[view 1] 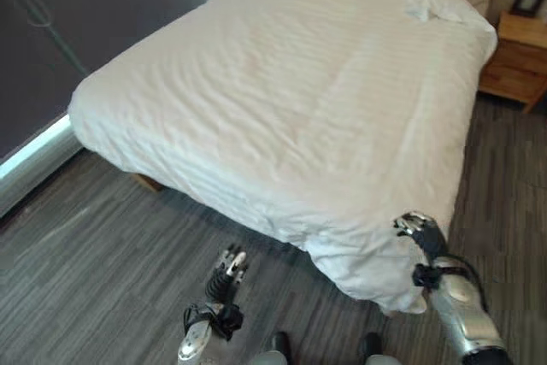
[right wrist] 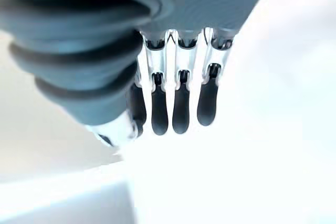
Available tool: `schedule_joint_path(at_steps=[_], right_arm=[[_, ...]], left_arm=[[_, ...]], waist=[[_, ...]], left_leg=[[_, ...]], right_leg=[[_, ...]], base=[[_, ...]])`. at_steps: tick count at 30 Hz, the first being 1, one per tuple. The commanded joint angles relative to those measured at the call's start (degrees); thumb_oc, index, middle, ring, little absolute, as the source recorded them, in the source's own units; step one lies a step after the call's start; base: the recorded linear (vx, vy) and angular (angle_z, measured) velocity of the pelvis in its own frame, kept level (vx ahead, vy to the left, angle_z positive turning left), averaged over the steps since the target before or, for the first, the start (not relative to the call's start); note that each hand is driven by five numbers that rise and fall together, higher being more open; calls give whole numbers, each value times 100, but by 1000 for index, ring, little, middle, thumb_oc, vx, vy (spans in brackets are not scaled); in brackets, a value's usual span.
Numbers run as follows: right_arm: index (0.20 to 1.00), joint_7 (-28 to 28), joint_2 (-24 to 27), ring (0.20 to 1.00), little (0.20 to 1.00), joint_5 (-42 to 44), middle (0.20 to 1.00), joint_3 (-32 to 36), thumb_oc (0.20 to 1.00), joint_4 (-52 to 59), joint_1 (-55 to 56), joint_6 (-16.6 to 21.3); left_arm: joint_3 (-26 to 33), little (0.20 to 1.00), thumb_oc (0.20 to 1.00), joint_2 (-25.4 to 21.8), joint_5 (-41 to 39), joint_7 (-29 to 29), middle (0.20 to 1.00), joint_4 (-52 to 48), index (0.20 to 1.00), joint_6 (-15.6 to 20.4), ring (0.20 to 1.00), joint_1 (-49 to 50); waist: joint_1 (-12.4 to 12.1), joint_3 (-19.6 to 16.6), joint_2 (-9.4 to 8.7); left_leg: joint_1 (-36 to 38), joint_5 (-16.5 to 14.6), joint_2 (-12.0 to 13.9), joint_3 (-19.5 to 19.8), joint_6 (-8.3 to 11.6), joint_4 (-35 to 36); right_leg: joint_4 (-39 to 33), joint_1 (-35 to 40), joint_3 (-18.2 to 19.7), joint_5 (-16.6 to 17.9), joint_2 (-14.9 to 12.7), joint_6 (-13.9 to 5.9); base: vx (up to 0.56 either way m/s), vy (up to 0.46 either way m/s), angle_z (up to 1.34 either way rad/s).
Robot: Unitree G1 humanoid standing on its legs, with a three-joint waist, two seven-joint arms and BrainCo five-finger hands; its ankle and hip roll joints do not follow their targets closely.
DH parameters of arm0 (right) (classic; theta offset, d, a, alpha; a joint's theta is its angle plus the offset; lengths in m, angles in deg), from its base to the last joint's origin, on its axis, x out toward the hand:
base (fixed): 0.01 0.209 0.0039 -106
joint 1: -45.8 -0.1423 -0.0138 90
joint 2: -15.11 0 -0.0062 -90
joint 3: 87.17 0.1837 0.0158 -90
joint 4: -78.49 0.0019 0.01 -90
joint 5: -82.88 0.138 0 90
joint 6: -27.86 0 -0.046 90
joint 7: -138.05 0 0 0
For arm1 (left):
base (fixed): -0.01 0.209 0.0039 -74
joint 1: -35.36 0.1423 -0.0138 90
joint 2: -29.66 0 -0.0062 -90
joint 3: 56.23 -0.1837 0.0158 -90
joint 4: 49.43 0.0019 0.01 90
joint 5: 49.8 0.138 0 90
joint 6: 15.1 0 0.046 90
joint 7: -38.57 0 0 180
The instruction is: Making the bed.
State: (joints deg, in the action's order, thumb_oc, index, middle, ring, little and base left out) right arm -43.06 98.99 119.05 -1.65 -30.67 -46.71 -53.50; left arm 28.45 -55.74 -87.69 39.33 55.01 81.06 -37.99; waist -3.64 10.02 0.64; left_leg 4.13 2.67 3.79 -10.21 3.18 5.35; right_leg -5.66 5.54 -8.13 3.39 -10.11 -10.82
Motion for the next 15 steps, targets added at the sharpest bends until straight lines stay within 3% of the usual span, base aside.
schedule_joint_path(at_steps=[1,3,4,8,10,15], right_arm=[[200,202,-308,200,200,1768,200,192,200,-232,-808,602],[200,193,-388,200,200,2026,200,243,200,-359,-1050,720],[200,88,-417,200,200,2322,200,285,200,-532,-1561,873],[200,38,-186,200,200,2392,200,400,200,-1235,-2022,842],[200,-108,212,200,200,2144,200,604,200,-2125,-2188,601],[200,-211,822,200,200,1607,200,1127,200,-3068,-1920,199]], left_arm=[[104,1000,1000,-259,107,-69,1000,-44,1000,254,1000,-216],[69,1000,1000,-291,119,-68,1000,-34,1000,268,1000,-215],[-29,1000,1000,-354,111,-97,1000,-64,1000,339,1000,-254],[-154,1000,1000,-399,68,-43,1000,20,1000,472,1000,-456],[-246,1000,1000,-386,33,86,1000,97,1000,494,1000,-537],[-314,1000,1000,-367,117,202,1000,270,1000,464,1000,-753]], waist=[[-379,163,-191],[-490,242,-162],[-628,491,-44],[-773,758,140],[-771,839,268],[-664,870,315]], left_leg=[[-169,-93,120,151,141,-35],[-273,-44,115,194,173,-35],[-553,55,92,256,212,-35],[-963,211,87,269,279,-35],[-1293,308,99,205,351,-35],[-1638,322,51,110,349,-35]], right_leg=[[66,32,-275,-195,-165,136],[66,-17,-349,-186,-187,129],[66,-259,-386,-121,-215,116],[66,-693,-410,33,-250,106],[66,-1018,-472,111,-317,58],[66,-1365,-481,178,-435,-49]], base=[[6,6,42],[-102,3,30],[-151,15,25],[-156,40,14],[-121,74,2],[-40,71,-7]])
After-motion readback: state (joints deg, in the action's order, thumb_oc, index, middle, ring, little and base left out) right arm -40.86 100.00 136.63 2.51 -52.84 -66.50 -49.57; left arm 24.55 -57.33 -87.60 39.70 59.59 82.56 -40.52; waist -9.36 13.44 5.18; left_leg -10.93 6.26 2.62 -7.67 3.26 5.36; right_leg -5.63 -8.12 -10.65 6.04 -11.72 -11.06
